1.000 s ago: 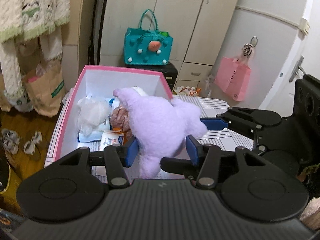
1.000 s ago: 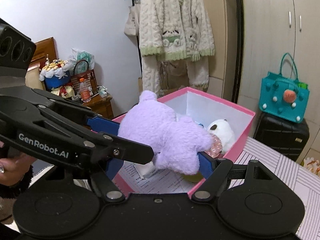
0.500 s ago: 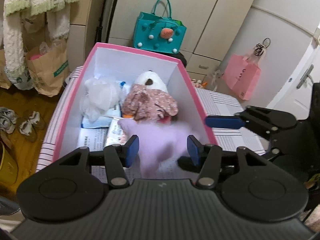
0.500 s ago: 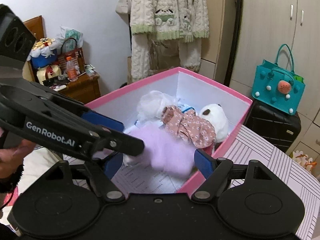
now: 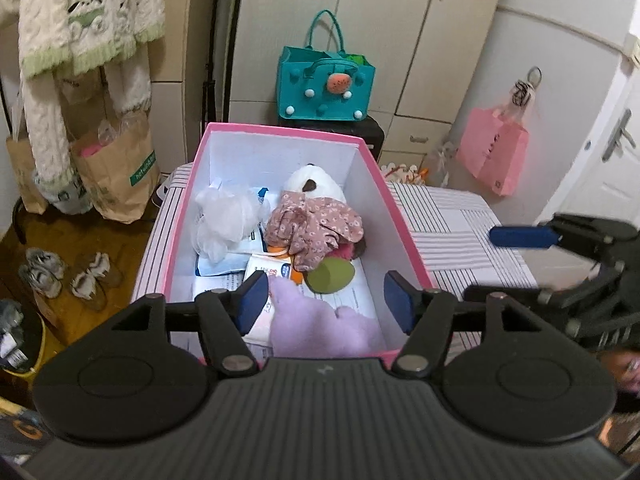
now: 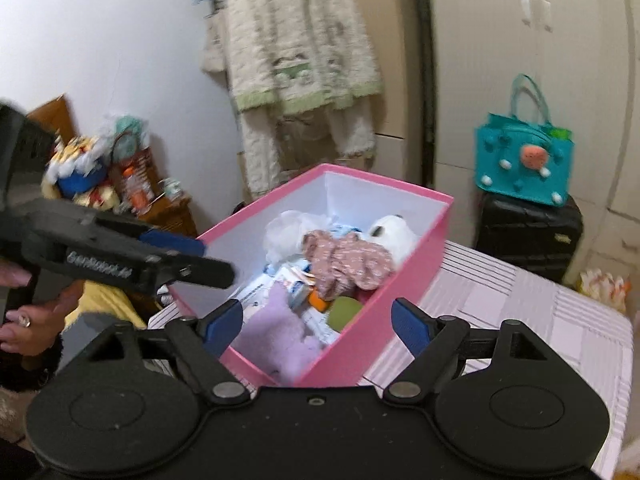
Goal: Organize soft objects
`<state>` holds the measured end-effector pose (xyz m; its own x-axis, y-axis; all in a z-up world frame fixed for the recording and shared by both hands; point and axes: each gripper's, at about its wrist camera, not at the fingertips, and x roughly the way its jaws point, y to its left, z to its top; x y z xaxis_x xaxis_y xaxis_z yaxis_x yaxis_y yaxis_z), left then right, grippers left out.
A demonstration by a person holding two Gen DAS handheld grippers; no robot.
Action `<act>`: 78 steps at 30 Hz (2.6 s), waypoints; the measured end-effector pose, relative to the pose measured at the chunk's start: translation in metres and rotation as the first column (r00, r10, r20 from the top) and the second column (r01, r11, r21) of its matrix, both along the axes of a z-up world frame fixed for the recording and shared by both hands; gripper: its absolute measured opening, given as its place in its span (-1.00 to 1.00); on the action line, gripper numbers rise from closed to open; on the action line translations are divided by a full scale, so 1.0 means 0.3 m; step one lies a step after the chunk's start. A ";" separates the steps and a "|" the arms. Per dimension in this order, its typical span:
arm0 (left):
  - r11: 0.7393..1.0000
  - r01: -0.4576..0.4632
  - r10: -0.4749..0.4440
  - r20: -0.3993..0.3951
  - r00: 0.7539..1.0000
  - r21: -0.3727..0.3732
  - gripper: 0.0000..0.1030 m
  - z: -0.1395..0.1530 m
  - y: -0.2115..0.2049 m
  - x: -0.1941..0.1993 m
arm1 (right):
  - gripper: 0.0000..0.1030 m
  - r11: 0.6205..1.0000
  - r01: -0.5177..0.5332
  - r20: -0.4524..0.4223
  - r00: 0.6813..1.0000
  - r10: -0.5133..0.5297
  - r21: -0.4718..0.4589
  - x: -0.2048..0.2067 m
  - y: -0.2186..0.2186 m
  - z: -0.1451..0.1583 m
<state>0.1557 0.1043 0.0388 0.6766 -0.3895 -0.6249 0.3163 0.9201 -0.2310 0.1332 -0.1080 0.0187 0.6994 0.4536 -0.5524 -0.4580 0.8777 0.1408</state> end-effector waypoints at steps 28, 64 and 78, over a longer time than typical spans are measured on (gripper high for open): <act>0.980 -0.110 0.075 0.199 0.977 0.167 1.00 0.103 -0.165 -0.310 | 0.93 0.940 0.340 0.215 0.916 -0.338 0.028 -0.360 -0.174 0.062; 0.973 -0.173 0.139 0.207 0.968 0.154 1.00 0.005 -0.209 -0.417 | 0.98 0.864 0.503 0.215 0.843 -0.493 0.011 -0.531 -0.189 -0.065; 0.966 -0.216 0.178 0.245 0.953 0.138 1.00 -0.034 -0.216 -0.422 | 0.98 0.842 0.540 0.263 0.813 -0.519 -0.006 -0.520 -0.192 -0.125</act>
